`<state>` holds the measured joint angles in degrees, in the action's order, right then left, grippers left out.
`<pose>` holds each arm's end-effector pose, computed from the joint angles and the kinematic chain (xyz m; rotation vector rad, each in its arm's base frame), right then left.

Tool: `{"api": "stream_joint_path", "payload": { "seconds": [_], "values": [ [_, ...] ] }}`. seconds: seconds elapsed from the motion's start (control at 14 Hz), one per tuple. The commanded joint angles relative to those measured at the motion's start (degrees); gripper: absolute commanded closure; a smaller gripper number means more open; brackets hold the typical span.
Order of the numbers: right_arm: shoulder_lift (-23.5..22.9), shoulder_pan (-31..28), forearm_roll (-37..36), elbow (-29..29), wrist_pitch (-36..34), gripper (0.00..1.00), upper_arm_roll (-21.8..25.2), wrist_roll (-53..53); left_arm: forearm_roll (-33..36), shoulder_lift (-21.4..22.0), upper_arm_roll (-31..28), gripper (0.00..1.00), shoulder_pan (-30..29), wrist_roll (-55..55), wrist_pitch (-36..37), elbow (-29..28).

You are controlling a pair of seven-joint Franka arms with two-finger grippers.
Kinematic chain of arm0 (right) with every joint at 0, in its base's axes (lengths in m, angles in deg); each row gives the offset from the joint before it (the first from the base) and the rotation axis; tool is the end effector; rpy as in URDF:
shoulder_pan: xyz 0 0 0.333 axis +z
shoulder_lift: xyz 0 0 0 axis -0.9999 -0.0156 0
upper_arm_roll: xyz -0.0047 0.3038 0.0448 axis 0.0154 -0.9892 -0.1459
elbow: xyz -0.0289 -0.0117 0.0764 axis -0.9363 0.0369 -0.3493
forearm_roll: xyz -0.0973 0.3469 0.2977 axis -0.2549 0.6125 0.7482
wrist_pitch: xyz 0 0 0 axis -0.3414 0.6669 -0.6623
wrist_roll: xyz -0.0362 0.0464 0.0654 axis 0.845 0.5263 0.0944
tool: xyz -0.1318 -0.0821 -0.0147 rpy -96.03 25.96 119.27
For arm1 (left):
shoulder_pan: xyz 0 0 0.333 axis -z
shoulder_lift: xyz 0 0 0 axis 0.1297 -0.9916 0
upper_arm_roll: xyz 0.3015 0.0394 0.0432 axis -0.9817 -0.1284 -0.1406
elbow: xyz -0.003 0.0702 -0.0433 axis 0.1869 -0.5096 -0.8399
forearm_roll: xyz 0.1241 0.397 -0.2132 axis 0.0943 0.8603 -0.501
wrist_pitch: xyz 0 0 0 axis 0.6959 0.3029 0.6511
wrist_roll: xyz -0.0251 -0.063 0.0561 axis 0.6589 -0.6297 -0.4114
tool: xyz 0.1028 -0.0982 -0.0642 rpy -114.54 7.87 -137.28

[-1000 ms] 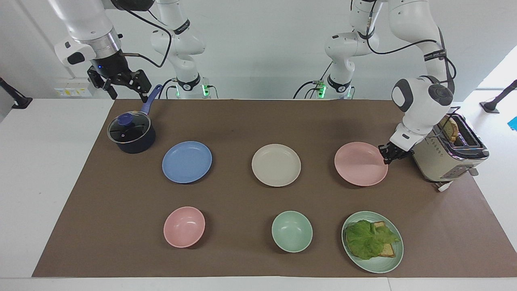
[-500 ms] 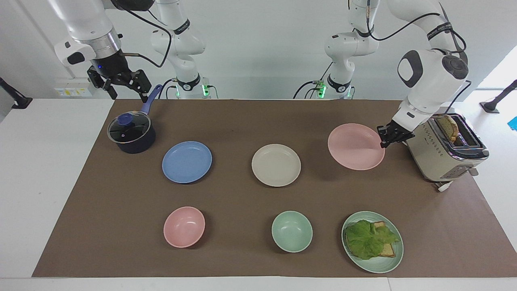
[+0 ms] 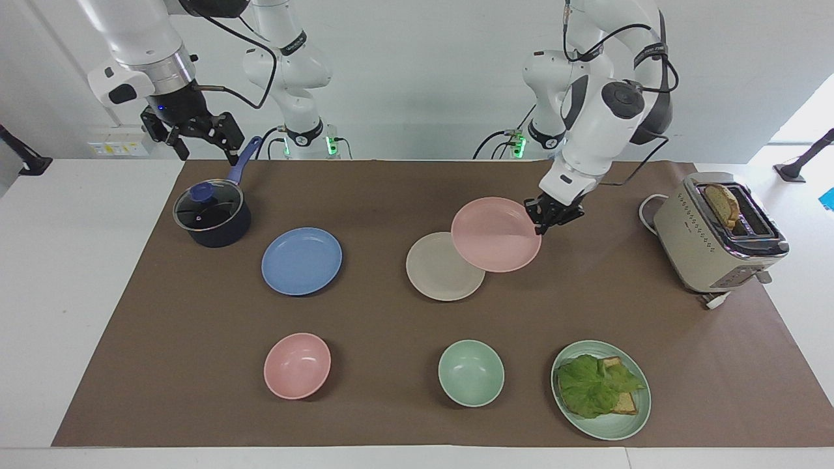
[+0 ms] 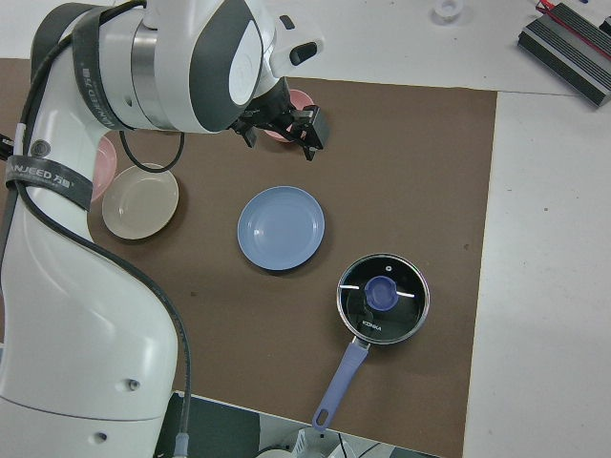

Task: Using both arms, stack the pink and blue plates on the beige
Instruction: 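Carry the pink plate with the left gripper onto the beige plate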

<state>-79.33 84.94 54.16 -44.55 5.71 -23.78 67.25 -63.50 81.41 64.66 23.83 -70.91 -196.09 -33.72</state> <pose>0.6096 -0.0125 0.5979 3.1183 -0.2247 -0.0212 0.5806 -0.2602 0.3608 2.9884 -0.0278 0.0641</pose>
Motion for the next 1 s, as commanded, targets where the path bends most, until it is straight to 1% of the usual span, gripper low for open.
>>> {"api": "stream_joint_path", "payload": {
  "seconds": [0.0, 0.21, 0.43, 0.57, 0.93],
  "values": [
    [1.1, -1.1, 1.5, -1.2, -0.1, 0.0, -0.1, 2.0, -0.9, -3.7, -1.1, 1.0, 5.5, -5.4, -7.7, -0.5],
    [1.1, -1.1, 1.5, -1.2, -0.1, 0.0, -0.1, 2.0, -0.9, -7.0, -1.0, 1.0, 5.9, -5.4, -11.2, -0.5],
    [1.1, -1.1, 1.5, -1.2, -0.1, 0.0, -0.1, 2.0, -0.9, -9.2, -1.1, 1.0, 6.9, -5.4, -13.4, -0.5],
    [1.1, -1.1, 1.5, -1.2, -0.1, 0.0, -0.1, 2.0, -0.8, -9.9, -1.1, 1.0, 7.0, -4.7, -14.1, -0.9],
    [1.1, -1.1, 1.5, -1.2, -0.1, 0.0, -0.1, 2.0, -0.7, -10.1, -1.2, 1.0, 7.0, -2.6, -14.8, -2.3]
  ]
}}
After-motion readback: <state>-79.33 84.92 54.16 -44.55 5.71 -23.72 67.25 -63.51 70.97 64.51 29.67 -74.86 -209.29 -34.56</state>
